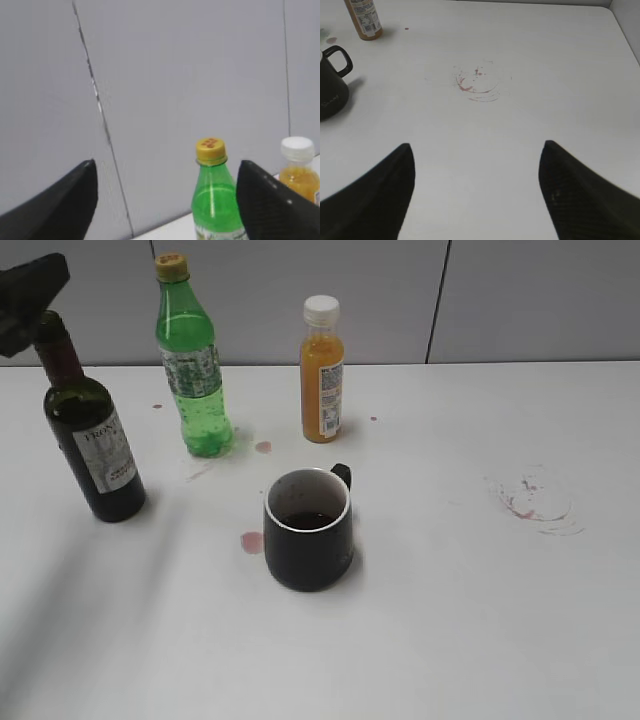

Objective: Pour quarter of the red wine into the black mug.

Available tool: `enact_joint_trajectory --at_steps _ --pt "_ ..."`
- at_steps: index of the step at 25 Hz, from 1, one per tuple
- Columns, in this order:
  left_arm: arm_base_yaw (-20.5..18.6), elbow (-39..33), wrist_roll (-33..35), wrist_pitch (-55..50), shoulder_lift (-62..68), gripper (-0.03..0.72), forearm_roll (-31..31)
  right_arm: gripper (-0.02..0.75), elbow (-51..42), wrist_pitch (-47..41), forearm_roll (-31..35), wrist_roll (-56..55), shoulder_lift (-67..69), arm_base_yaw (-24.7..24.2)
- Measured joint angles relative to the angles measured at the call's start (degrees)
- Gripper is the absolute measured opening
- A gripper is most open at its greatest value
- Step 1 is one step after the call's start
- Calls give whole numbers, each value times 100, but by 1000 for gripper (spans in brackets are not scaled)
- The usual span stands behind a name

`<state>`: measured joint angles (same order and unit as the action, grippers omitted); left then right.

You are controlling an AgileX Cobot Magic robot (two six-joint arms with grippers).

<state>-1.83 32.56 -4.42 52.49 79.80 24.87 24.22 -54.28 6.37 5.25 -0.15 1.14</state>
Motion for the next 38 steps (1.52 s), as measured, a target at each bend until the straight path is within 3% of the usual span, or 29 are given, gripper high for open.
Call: enact_joint_trajectory --at_steps 7,14,19,22,25,29,38 --pt "0 0 -511 -3823 -1555 636 -19 585 0 0 0 0 0 0" --pt "0 144 -534 -7582 -3273 625 -703 585 0 0 0 0 0 0" --pt "0 425 185 -9743 -4579 615 -1595 585 0 0 0 0 0 0" --pt "0 456 765 -10433 -5482 610 -2428 585 0 0 0 0 0 0" --pt "0 460 1325 -11010 -6211 604 -2871 585 0 0 0 0 0 0" --pt "-52 460 1768 -11360 -6982 594 -3067 585 0 0 0 0 0 0" --pt "-66 9 1707 -11475 -7825 592 -3017 585 0 0 5 0 0 0"
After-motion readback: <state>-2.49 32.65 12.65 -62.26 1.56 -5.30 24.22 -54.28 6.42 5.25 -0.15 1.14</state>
